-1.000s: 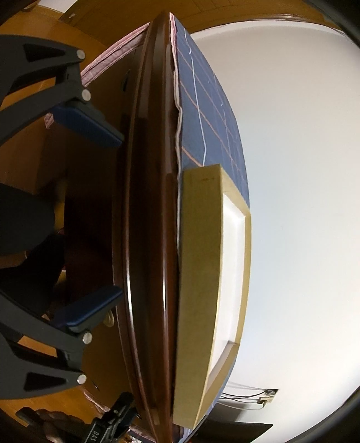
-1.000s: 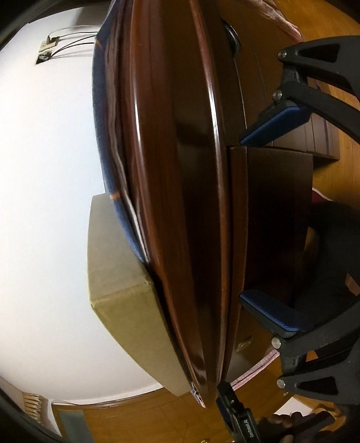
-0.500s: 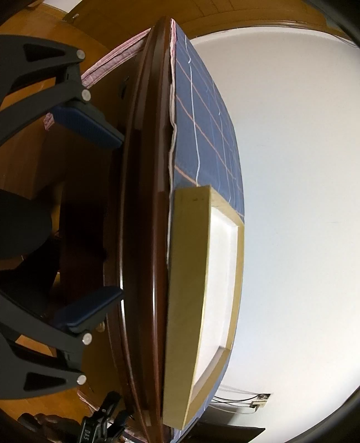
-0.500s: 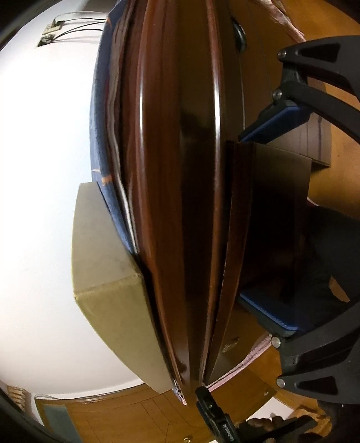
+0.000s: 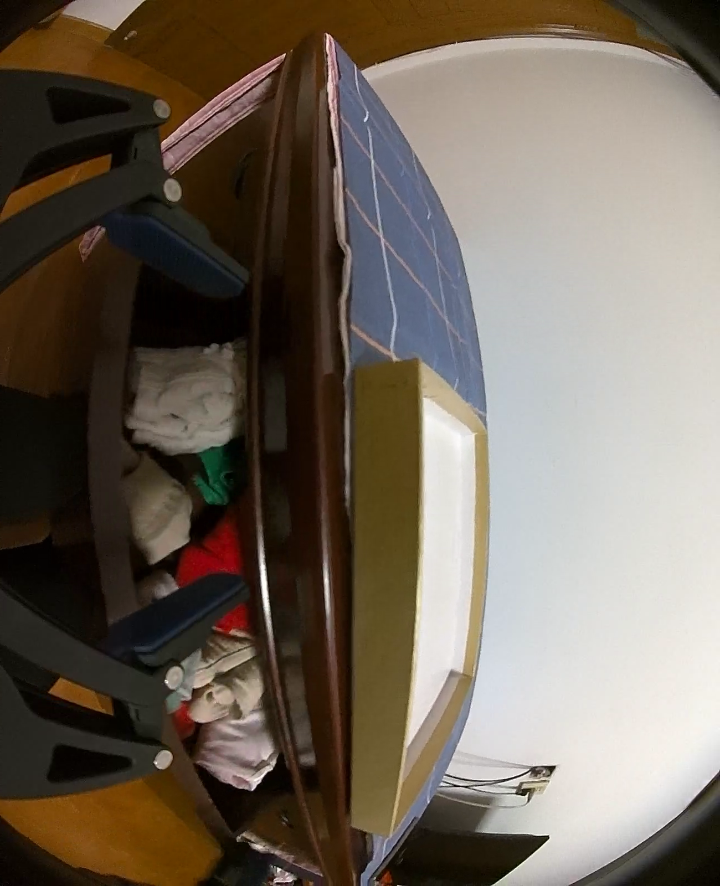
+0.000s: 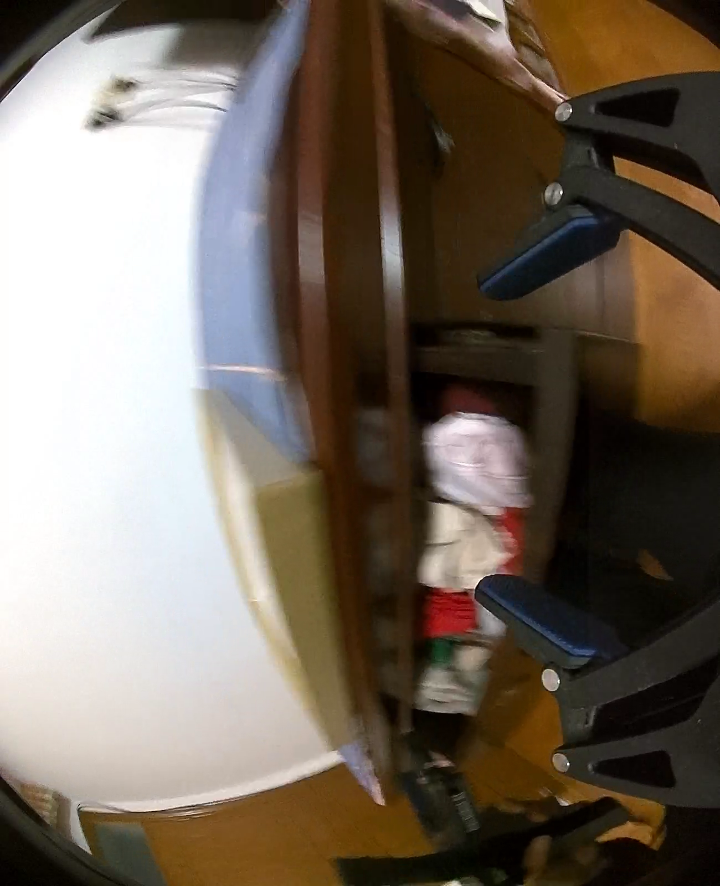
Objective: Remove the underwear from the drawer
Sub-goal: 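Reach into the open drawer with both tools toward the clothes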
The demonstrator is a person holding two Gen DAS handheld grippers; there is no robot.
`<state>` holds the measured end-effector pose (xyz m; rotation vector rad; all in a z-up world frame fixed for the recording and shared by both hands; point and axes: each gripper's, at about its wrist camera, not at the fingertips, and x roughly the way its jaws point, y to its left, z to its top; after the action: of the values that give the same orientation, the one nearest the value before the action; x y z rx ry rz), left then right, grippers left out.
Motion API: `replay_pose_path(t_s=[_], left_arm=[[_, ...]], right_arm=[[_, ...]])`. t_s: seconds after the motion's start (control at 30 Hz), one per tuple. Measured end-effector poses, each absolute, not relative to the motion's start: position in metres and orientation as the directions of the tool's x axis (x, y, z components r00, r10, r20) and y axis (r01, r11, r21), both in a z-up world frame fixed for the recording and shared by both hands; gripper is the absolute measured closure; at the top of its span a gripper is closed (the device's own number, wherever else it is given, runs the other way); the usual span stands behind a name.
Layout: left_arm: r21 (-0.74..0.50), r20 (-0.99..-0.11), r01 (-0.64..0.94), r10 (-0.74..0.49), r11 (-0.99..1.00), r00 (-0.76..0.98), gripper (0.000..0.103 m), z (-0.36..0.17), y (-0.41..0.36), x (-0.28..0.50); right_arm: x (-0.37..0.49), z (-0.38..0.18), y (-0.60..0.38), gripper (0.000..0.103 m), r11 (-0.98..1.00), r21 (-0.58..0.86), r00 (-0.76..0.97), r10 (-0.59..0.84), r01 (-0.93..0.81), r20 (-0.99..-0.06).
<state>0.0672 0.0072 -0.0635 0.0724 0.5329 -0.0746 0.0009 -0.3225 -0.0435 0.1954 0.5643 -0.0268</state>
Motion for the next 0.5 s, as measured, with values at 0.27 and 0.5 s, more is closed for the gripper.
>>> replay_pose_path(t_s=[0.27, 0.5], left_arm=[[0.043, -0.604, 0.110, -0.061, 0.993, 0.795, 0.002, -0.076, 0.010, 0.075], [0.080, -0.667, 0.120, -0.036, 0.990, 0.744, 0.002, -0.094, 0.010, 0.078]], right_arm=[[0.045, -0.061, -0.306, 0.068, 0.980, 0.199, 0.703, 0.133, 0.012, -0.699], [0.043, -0.057, -0.299, 0.068, 0.987, 0.159, 0.657, 0.100, 0.030, -0.747]])
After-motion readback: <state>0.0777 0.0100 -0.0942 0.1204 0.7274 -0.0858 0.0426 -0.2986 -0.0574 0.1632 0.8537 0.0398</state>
